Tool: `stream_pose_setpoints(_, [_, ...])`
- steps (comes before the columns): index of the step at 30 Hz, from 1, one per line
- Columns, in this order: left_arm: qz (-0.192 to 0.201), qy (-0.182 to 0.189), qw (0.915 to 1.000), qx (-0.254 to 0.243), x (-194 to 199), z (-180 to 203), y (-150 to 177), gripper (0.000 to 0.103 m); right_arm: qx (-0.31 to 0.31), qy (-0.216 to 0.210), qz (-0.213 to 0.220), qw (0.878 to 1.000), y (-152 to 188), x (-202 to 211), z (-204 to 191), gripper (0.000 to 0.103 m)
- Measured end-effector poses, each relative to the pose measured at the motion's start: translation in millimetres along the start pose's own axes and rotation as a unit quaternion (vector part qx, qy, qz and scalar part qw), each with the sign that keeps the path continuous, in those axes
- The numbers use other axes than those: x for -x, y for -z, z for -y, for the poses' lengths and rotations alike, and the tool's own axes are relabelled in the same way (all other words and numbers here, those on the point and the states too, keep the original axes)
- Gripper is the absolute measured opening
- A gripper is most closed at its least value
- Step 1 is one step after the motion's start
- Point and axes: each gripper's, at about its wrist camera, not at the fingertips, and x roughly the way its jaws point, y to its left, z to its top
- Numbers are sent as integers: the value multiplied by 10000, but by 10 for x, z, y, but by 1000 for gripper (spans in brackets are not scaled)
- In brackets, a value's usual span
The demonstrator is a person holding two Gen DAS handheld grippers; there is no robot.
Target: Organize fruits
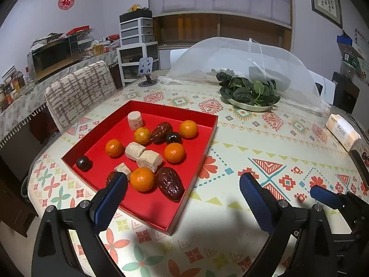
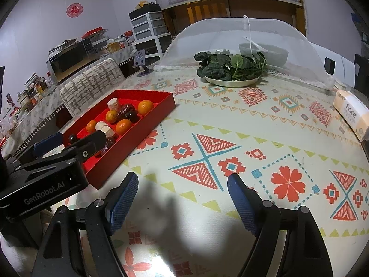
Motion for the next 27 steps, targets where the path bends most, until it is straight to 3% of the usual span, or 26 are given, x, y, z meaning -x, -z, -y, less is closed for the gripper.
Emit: stream_pose_setpoints(27, [-158, 65, 9998, 90, -111, -62, 40, 97, -41, -13, -174, 9998, 61, -121, -29, 85])
